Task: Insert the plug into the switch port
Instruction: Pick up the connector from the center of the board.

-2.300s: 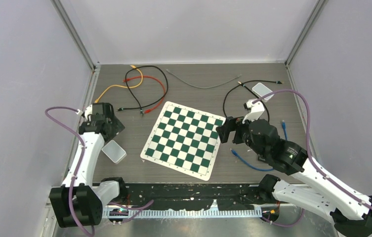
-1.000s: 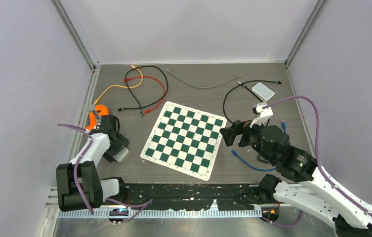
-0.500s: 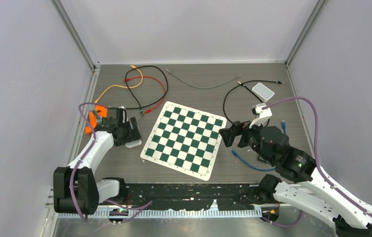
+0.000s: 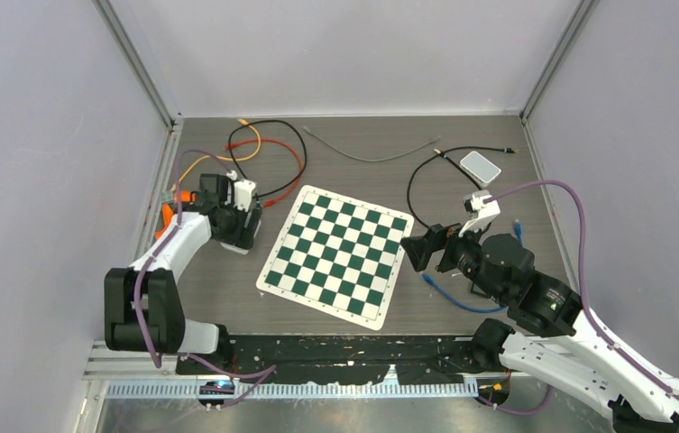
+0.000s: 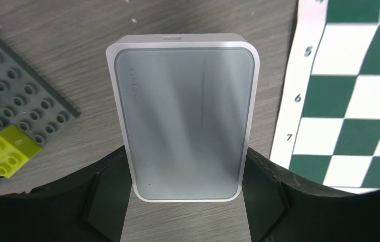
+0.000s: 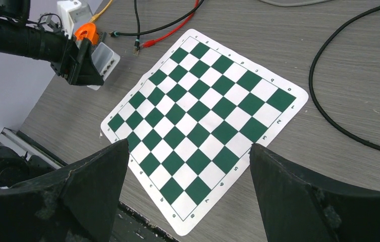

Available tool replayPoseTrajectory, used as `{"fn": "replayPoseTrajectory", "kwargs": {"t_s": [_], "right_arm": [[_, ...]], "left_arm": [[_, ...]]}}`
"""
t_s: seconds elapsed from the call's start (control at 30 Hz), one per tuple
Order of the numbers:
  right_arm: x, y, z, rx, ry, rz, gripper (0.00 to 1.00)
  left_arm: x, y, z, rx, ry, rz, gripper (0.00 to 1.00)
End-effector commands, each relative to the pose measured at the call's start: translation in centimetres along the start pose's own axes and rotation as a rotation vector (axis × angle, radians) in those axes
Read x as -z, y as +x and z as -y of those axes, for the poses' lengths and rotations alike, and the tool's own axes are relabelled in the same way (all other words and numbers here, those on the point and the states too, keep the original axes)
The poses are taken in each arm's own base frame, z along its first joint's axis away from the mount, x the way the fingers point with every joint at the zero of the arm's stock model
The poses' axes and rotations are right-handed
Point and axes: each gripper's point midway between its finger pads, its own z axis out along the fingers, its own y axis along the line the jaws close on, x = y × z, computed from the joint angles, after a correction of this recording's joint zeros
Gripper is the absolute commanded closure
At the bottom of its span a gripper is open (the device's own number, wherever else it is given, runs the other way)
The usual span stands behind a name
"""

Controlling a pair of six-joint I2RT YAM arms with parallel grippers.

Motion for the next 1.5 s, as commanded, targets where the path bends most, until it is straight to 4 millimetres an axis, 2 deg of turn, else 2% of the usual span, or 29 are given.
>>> {"fn": "replayPoseTrajectory", "kwargs": {"t_s": [0.0, 0.1, 0.2, 0.23, 0.3, 0.33, 0.53, 0.63, 0.73, 0.8, 0.9, 1.0, 1.13, 1.2, 1.37, 1.47], "right_arm": [[0.7, -1.7, -0.1, 0.004, 0.005, 0.051, 0.04], [0.7, -1.8, 0.0, 0.002, 0.009, 0.057, 0.04], [0.8, -2.0, 0.0, 0.003, 0.009, 0.062, 0.04], [0.8, -2.2, 0.0, 0.006, 0.009, 0.064, 0.04], [0.8, -2.2, 0.1, 0.012, 0.019, 0.067, 0.04], [0.7, -2.2, 0.3, 0.015, 0.026, 0.067, 0.04], [0.1, -1.0, 1.4, 0.05, 0.078, 0.031, 0.04], [-0.7, 0.7, 2.4, 0.105, 0.118, -0.017, 0.03], [-1.8, 3.0, 3.2, 0.14, 0.152, -0.096, 0.0], [-2.4, 4.7, 3.7, 0.15, 0.174, -0.16, 0.07], [-3.5, 7.7, 5.0, 0.16, 0.244, -0.27, 0.3], [-4.0, 10.1, 6.3, 0.145, 0.312, -0.35, 0.38], [-4.5, 13.1, 8.8, 0.14, 0.415, -0.455, 0.47], [-4.5, 14.1, 10.1, 0.124, 0.462, -0.495, 0.48], [-4.4, 15.3, 12.1, 0.079, 0.541, -0.566, 0.49], [-4.0, 16.3, 12.7, 0.077, 0.578, -0.628, 0.49]], "left_arm": [[-0.5, 1.8, -0.6, -0.142, 0.016, -0.111, 0.43], [-0.9, 2.8, 0.0, -0.144, 0.061, -0.168, 0.43], [-1.2, 2.9, 0.6, -0.118, 0.091, -0.178, 0.42], [-1.2, 2.9, 0.7, -0.109, 0.09, -0.179, 0.34], [-0.9, 2.8, 0.9, -0.108, 0.089, -0.179, 0.04], [-0.7, 2.8, 1.1, -0.111, 0.087, -0.179, 0.01], [1.5, 2.0, 1.1, -0.185, -0.001, -0.152, 0.0], [3.4, 0.1, -0.1, -0.179, -0.153, -0.092, 0.0], [6.1, -2.6, 0.1, -0.045, -0.205, 0.015, 0.0], [8.3, -4.0, 1.1, 0.076, -0.169, 0.057, 0.01], [10.7, -5.3, 2.8, 0.169, -0.088, 0.114, 0.01], [12.5, -6.4, 4.0, 0.235, -0.023, 0.245, 0.0], [13.6, -5.8, 6.1, 0.29, 0.087, 0.387, 0.0], [13.7, -5.2, 7.3, 0.29, 0.154, 0.426, 0.0], [13.2, -3.0, 9.0, 0.27, 0.243, 0.434, 0.0], [13.3, -2.9, 9.5, 0.262, 0.26, 0.486, 0.03]]}}
